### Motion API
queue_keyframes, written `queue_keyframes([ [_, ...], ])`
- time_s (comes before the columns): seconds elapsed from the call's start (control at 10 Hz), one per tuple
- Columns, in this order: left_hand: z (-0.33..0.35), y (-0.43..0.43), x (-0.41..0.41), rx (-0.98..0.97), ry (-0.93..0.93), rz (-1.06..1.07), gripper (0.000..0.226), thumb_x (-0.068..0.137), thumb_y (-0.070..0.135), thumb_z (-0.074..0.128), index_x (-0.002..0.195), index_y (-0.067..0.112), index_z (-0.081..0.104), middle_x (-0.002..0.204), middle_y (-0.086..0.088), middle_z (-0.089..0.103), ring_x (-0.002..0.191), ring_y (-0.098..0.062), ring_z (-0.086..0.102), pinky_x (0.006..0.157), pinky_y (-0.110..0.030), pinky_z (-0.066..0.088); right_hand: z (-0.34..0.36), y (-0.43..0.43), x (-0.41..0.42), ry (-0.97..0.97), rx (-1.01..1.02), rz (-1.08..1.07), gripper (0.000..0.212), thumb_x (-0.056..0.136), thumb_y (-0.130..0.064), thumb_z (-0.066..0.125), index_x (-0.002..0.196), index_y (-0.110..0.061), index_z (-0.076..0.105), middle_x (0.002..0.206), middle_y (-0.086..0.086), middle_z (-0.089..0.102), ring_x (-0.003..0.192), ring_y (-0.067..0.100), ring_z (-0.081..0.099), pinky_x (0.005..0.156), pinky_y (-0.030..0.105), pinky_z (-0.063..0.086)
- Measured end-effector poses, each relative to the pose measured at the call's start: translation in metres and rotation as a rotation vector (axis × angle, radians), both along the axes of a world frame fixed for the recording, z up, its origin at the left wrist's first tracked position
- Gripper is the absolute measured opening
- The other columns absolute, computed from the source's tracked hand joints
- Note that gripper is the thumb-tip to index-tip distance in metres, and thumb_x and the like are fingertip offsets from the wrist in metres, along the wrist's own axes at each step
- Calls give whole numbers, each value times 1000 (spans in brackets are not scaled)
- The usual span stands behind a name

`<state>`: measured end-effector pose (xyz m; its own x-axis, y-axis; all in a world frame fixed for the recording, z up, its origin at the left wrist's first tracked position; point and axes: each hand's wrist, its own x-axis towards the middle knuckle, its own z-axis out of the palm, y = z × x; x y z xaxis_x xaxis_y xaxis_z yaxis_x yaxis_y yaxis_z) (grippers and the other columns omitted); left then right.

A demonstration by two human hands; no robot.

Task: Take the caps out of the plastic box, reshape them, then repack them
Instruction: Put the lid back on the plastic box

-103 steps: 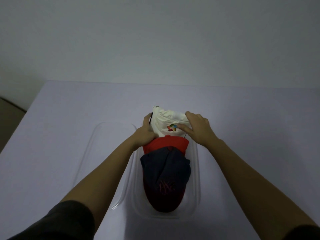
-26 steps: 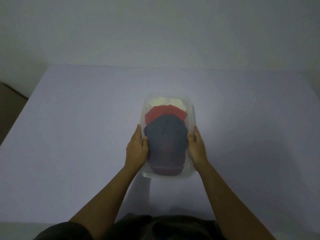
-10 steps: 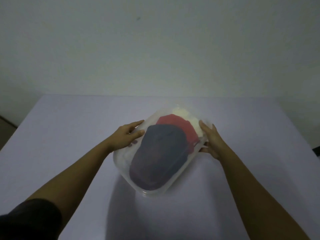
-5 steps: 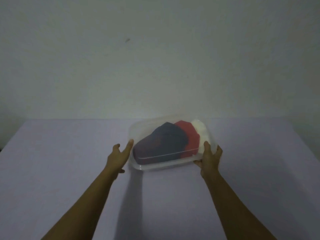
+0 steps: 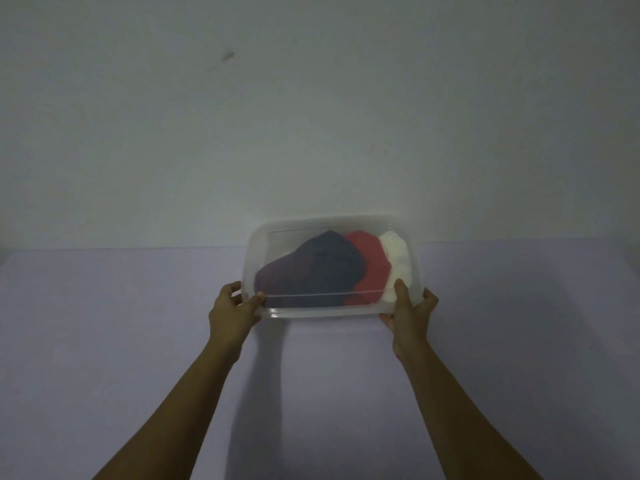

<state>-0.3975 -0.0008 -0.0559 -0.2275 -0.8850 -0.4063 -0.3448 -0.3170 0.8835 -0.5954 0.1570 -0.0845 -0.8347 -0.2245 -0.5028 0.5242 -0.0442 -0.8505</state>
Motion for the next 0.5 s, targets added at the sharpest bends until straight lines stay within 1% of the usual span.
queue_keyframes([
  [0.1,-3,-5,-1,-12,-2,5,57,83,15,69,134,7,42,127,-19,56,101,-33,59,83,-41,55,-8,-1,0,17,30,8,46,89,-28,61,125,-22,32,117,4,48,96,17,55,78,38,53],
  [0.2,-7,-6,0,-57,-27,-10,58,83,18,70,133,8,43,128,-19,56,104,-35,60,84,-44,56,-17,0,1,81,100,35,50,88,-35,61,127,-22,33,110,2,50,85,9,56,71,32,52],
  [0.3,-7,-6,1,-68,-36,-26,58,83,19,70,133,8,43,128,-19,56,104,-34,60,84,-44,56,-20,1,1,99,130,40,53,87,-39,61,128,-22,33,103,-1,52,81,7,56,71,32,53],
  [0.4,2,-5,3,-53,-91,-86,61,85,26,67,136,10,39,133,-19,53,110,-35,58,87,-45,54,-5,3,3,111,208,139,65,85,-49,59,136,-25,27,118,5,55,93,21,60,88,44,52],
  [0.5,10,0,8,-115,-207,-137,67,88,36,62,142,11,32,140,-19,45,121,-37,50,95,-46,48,10,8,1,199,374,236,78,86,-52,54,146,-21,15,145,13,38,124,34,47,105,45,39],
])
